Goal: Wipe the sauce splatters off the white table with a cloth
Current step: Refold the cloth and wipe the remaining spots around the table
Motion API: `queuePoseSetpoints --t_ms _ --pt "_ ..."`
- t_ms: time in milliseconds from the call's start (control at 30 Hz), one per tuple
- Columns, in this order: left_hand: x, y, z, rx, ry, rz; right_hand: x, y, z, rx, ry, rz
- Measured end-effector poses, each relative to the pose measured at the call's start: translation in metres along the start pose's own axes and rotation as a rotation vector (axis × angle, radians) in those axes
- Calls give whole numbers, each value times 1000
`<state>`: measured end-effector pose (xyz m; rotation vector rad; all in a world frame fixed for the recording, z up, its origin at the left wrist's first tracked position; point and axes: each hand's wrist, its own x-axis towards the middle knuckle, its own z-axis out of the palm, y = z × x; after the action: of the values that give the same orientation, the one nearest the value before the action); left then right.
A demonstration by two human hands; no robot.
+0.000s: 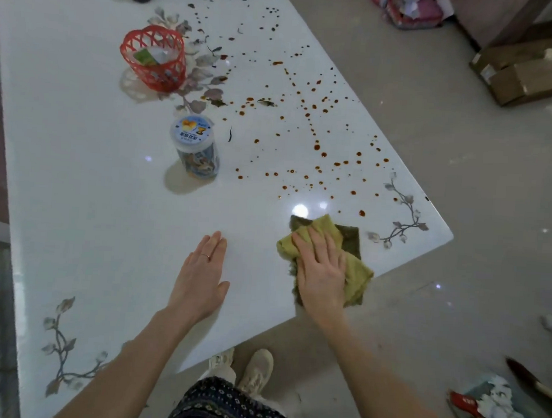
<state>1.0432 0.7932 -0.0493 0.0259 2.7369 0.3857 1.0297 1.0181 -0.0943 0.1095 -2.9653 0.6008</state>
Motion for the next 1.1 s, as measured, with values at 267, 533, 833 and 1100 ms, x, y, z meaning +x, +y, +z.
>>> queuePoseSetpoints --t_ms 267,533,833,1100 --pt "0 -2 -2 -45 -8 16 57 -14 9 -128 -303 -264" --pt "2 -5 -7 -118 28 39 27 -45 8 -157 -270 -112" --pt "30 3 -30 -238 194 -78 132 -97 35 -149 -458 -185" --pt "56 1 -41 -264 226 -89 123 -107 37 -123 -351 -118"
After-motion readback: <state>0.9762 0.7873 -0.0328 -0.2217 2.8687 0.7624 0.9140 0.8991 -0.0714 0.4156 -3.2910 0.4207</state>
